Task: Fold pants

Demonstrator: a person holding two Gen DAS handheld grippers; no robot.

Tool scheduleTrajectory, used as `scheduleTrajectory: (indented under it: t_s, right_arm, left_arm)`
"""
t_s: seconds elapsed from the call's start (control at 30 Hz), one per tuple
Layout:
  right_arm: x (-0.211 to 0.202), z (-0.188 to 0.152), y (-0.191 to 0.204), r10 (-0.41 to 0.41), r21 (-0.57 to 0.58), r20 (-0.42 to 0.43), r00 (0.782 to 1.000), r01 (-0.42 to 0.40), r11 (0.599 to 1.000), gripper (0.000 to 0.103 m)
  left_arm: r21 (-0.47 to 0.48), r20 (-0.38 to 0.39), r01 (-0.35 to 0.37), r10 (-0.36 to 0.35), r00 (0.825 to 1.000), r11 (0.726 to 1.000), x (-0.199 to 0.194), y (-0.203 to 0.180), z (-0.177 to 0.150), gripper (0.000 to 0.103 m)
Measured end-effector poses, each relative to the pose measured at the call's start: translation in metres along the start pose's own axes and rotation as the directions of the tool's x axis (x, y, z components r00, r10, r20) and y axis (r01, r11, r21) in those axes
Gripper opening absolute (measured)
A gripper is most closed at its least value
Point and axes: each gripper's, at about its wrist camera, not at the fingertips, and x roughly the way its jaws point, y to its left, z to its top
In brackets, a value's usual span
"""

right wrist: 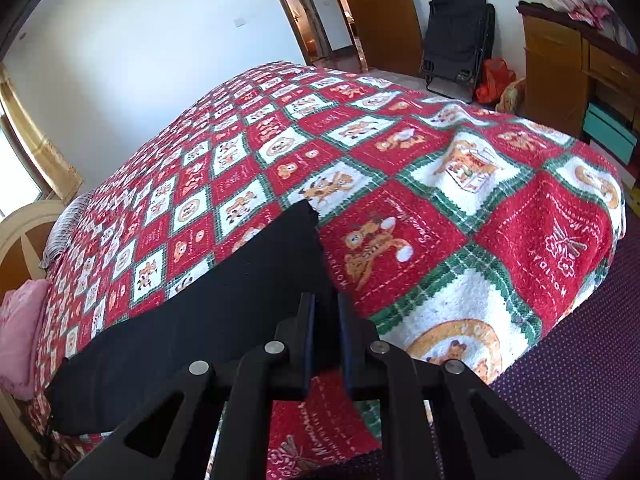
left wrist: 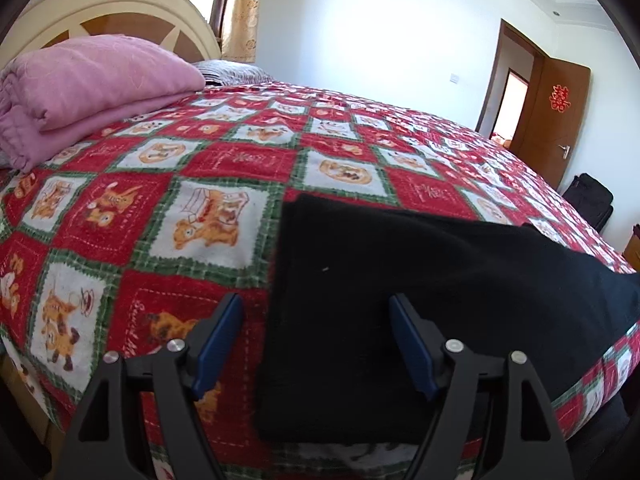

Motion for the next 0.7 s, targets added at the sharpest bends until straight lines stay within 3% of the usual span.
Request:
scheduleTrajectory:
  t_s: [0.23,0.33,0.37,0.4,0.63,0.7]
  right_arm:
    - [0.000,-0.005,-0.004,-0.047,0.006,-0.008,0.999,0.047,0.999,0.013]
    - [-0.009,-0.008,0.006,-0.074,-0.033,0.032,0.997,0.075,0.997,0.040]
    - [-0.013,-0.010,0.012,-0.085,-0.053,0.051,0.995,0.088,0.995,0.058]
    - [-0.016,-0.012,0.016,-0.087,-0.065,0.071,0.994,0.092,0.994,0.061]
    - [-0.032,-0.033,0.067,-0.029,-0.164,0.186,0.982,0.060,0.985,0.061]
    - [-0.033,-0.041,0.085,-0.007,-0.212,0.203,0.979,0.051,0.976,0.061]
  left_arm:
    - [0.013,-0.005,-0.005,0.005,1.000,1.000,-0.008,0.003,0.003,0.079]
    - [0.013,0.013,-0.030,0.030,0.999,0.999,-0.023,0.010,0.005,0.079]
    - [0.005,0.018,-0.027,0.027,0.999,1.000,-0.027,0.013,0.005,0.079]
    - [-0.015,0.024,-0.018,0.019,1.000,1.000,-0.032,0.018,0.006,0.079]
    - [-0.108,0.028,0.069,-0.066,0.997,0.992,-0.024,0.027,0.018,0.077]
    - [-0.112,-0.004,0.077,-0.078,0.997,0.991,-0.012,0.021,0.019,0.066]
